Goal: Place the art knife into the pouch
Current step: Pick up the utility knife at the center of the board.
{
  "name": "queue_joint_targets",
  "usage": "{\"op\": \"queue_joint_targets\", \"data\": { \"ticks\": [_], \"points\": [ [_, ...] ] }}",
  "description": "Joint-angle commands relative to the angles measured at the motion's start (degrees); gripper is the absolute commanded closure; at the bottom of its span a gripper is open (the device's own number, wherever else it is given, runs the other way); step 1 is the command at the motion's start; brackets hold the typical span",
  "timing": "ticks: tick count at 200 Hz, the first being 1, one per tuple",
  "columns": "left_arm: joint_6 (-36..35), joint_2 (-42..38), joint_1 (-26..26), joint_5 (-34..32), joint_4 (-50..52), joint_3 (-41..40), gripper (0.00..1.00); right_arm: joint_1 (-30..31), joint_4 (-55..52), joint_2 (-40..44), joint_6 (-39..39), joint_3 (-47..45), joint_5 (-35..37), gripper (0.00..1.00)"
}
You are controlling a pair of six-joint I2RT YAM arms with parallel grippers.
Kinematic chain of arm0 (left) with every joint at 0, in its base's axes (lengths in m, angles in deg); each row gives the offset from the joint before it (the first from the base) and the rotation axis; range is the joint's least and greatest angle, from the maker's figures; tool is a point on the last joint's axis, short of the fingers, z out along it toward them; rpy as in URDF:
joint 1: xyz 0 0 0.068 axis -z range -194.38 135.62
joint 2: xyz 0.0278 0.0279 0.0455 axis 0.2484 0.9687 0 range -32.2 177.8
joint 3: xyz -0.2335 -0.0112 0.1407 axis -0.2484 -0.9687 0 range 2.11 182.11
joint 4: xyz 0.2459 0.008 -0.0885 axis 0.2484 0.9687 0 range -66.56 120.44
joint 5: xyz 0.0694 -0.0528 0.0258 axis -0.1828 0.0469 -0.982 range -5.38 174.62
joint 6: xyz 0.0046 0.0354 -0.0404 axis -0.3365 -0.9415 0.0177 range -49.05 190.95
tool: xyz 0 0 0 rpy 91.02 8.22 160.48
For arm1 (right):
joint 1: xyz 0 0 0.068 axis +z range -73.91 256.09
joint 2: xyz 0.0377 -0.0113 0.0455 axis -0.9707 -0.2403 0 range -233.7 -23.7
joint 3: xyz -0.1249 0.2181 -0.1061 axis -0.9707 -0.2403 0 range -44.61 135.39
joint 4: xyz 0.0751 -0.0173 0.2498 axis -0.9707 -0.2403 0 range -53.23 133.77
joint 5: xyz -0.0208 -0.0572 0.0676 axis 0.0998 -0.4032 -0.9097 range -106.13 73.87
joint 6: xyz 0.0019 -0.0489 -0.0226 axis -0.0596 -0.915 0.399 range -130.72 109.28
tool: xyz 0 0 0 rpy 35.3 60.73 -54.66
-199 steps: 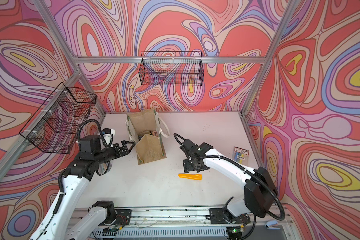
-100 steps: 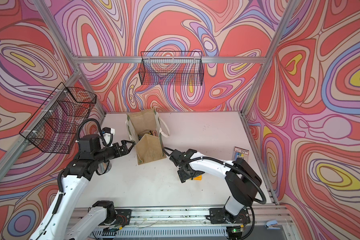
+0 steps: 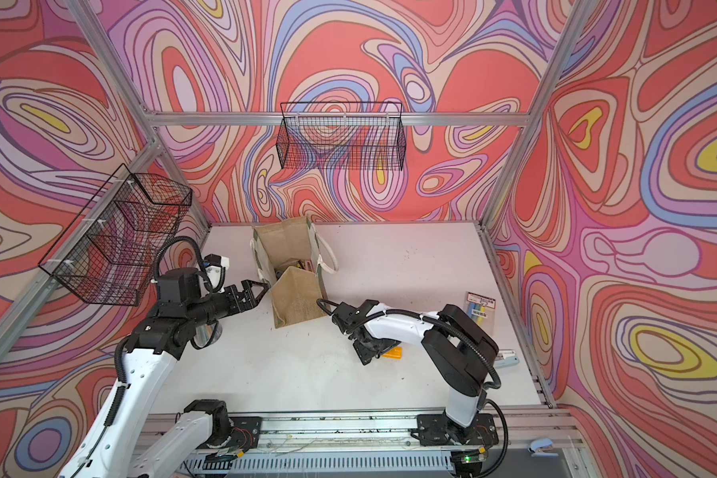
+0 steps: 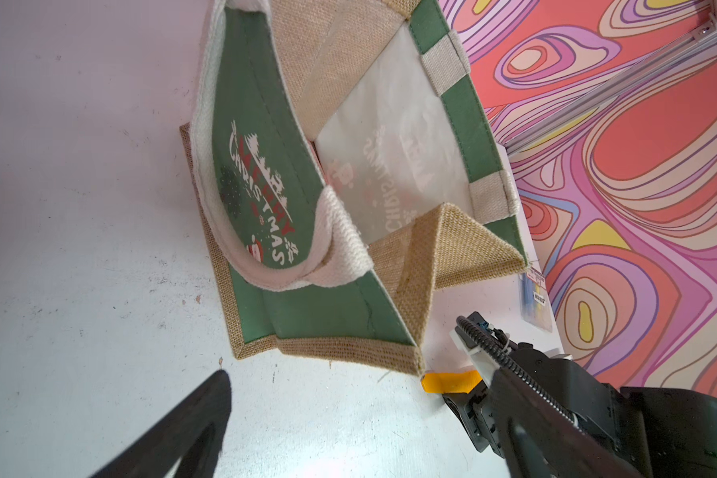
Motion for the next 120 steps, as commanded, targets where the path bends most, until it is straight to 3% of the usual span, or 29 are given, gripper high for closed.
{"op": "queue_joint_targets", "data": {
  "ticks": [1,49,77,99,112,120],
  "points": [
    [-1.5,0.1,-0.3,-0.9,2.0,2.2,0.00,-1.0,3.1,-1.3,-0.4,-0.3,0.1,0.19],
    [-1.2,0.7,-0.3,-0.5,2.2,2.5,0.00,-3.7,7.3,-1.1,-0.1,-3.8,-3.7,0.34],
    [-0.8,0.9,-0.3,-0.2,1.9,2.7,0.00,-4.2,9.0,-0.2,0.6,-5.2,-5.2,0.53],
    [-0.5,1.3,-0.3,0.2,1.6,3.0,0.00,-4.6,10.0,-0.1,1.5,-6.5,-5.3,0.56],
    [-0.5,1.5,-0.3,0.6,1.5,3.2,0.00,-5.0,10.2,-0.1,2.0,-7.0,-4.9,0.68],
    [-0.3,1.6,-0.3,0.6,1.7,3.3,0.00,-5.2,10.7,-0.1,2.1,-7.3,-5.1,0.70]
  ]
}}
